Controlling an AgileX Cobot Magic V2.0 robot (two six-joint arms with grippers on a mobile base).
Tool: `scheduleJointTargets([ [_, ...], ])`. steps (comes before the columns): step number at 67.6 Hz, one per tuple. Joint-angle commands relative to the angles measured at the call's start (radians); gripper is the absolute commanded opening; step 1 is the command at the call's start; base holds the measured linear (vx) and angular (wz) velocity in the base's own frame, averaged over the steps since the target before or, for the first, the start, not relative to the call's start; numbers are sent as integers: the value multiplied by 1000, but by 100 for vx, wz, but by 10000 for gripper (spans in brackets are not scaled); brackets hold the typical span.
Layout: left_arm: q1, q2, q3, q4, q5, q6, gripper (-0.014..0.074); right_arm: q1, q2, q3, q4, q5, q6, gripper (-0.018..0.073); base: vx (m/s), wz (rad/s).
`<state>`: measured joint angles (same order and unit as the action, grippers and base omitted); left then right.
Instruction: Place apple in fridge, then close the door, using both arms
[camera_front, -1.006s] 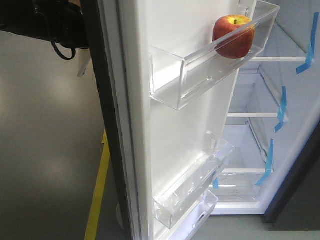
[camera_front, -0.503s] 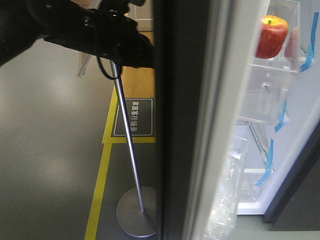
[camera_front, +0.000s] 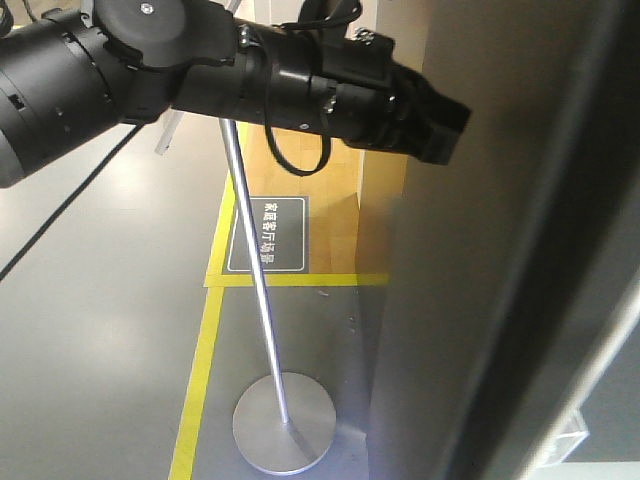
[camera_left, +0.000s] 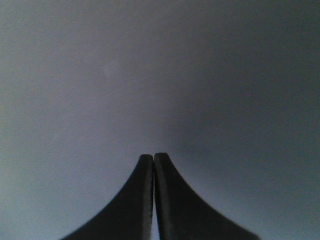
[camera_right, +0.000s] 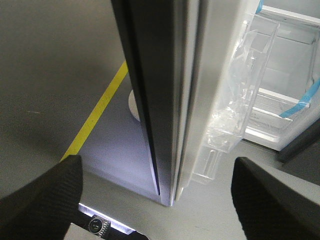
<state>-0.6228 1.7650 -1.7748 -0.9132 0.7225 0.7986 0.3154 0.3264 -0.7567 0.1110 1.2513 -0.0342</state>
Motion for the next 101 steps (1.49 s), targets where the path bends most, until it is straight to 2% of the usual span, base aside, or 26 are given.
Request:
scheduleJointTargets([
  [1,-11,-40,-32,-104,-83,56,-6,-2,12,-22,-1,-54,-4,580,0,0],
  [11,-34,-6,-37,-189,-165,61,-6,-2,12,-22,2,-53,-4,580,0,0],
  [14,-43,3,-38,-211,-172,85,-6,-2,12,-22,2,-53,-4,580,0,0],
  [20,-56,9,-38,-215,-177,146,-6,-2,12,-22,2,-53,-4,580,0,0],
  [27,-56,-9,-38,-199,-156,155,-6,-2,12,-22,3,-53,-4,580,0,0],
  [32,-52,-41,-38,-134,-125,148,-6,-2,12,-22,3,-53,-4,580,0,0],
  [37,-48,-84,-38,-35,-108,84,-6,-2,12,-22,3,-53,-4,580,0,0],
  [42,-41,-132,-38,105,-82,-37,-6,-2,12,-22,5,-54,-4,580,0,0],
  [50,-33,-227,-31,373,-41,-272,-6,-2,12,-22,6,-54,-4,580,0,0],
  [51,-33,-240,-25,425,-36,-314,-6,-2,12,-22,6,-54,-4,580,0,0],
  [56,-33,-315,17,578,-26,-426,-6,-2,12,-22,10,-54,-4,580,0,0],
  [65,-21,-464,170,743,-47,-555,-6,-2,12,-22,14,-54,-4,580,0,0],
  [70,-6,-551,282,792,-72,-602,-6,-2,12,-22,14,-45,-4,580,0,0],
  [75,15,-627,387,809,-108,-633,-6,-2,12,-22,19,-34,-4,580,0,0],
  [85,56,-732,547,787,-143,-656,-6,-2,12,-22,26,-56,-4,580,0,0],
  [93,56,-770,636,769,-159,-656,-6,-2,15,-22,14,-142,-4,568,0,0],
  [97,55,-782,672,769,-183,-656,-6,-2,18,-22,6,-188,-2,545,0,0],
  [101,55,-785,692,771,-202,-656,-6,-2,28,-22,-7,-237,-3,484,0,0],
])
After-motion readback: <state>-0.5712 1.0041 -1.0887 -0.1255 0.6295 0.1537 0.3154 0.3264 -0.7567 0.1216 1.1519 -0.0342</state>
